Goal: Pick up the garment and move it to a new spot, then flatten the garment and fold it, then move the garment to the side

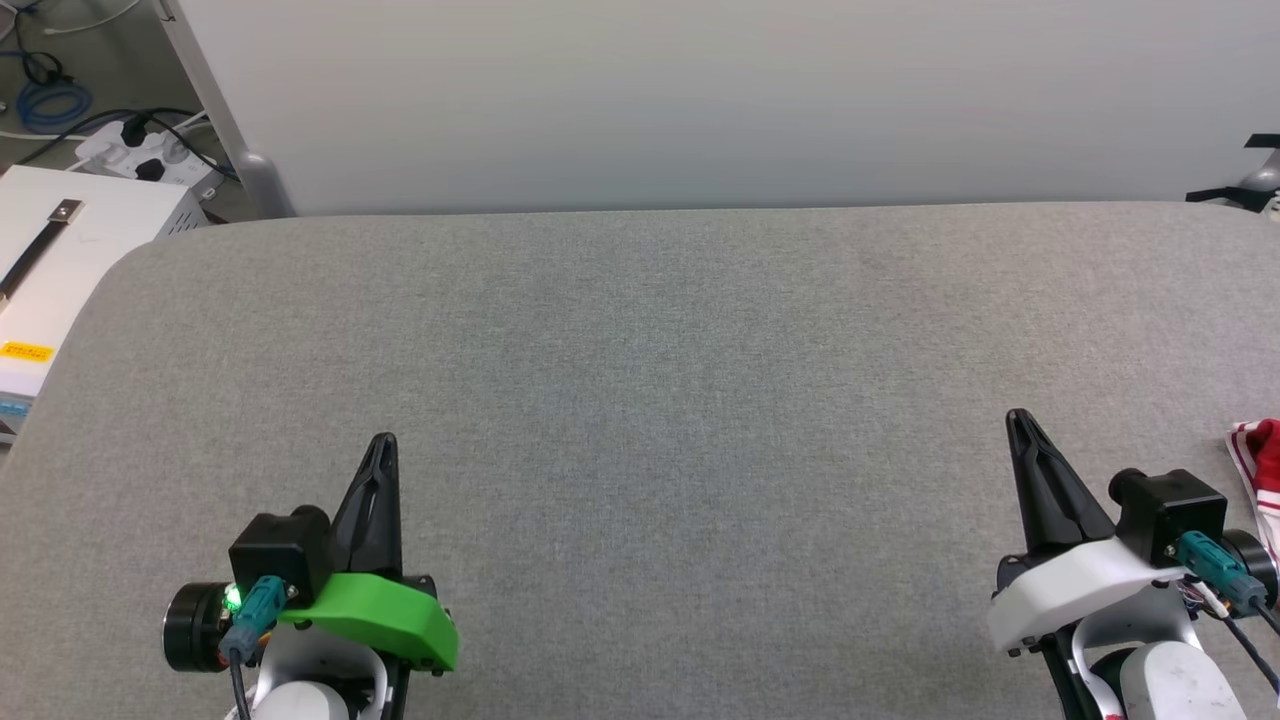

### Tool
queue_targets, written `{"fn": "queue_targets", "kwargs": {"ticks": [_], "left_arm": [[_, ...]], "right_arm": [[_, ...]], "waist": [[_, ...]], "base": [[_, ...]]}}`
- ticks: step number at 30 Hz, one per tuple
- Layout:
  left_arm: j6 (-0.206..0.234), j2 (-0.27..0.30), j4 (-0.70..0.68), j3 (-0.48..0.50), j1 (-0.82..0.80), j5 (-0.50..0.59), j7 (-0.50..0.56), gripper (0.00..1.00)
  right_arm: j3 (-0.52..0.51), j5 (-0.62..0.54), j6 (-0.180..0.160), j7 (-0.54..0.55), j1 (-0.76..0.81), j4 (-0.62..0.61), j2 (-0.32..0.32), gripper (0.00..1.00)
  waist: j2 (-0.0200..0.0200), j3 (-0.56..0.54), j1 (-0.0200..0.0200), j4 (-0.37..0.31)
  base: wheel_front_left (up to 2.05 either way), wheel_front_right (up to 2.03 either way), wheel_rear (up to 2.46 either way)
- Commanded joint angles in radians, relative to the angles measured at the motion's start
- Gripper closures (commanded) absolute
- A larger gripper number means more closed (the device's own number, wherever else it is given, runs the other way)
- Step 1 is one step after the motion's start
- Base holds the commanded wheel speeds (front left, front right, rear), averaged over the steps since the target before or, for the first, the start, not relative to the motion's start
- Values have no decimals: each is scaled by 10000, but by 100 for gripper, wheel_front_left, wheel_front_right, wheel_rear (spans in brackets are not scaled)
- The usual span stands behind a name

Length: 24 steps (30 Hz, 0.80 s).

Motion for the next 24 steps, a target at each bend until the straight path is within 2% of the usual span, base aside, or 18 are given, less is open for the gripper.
{"fn": "queue_targets", "kwargs": {"ticks": [1, 24], "left_arm": [[68, -47, -65, 21, 112, 150, 89, 100], [300, -103, -224, 43, 154, 631, 570, 100]], "right_arm": [[-24, -134, -4, 65, 184, -85, 25, 100], [-100, -585, -5, 456, 340, -260, 117, 100]], "waist": [[0, -7, 0, 1], [0, -108, 0, 10]], "base": [[0, 0, 0], [0, 0, 0]]}}
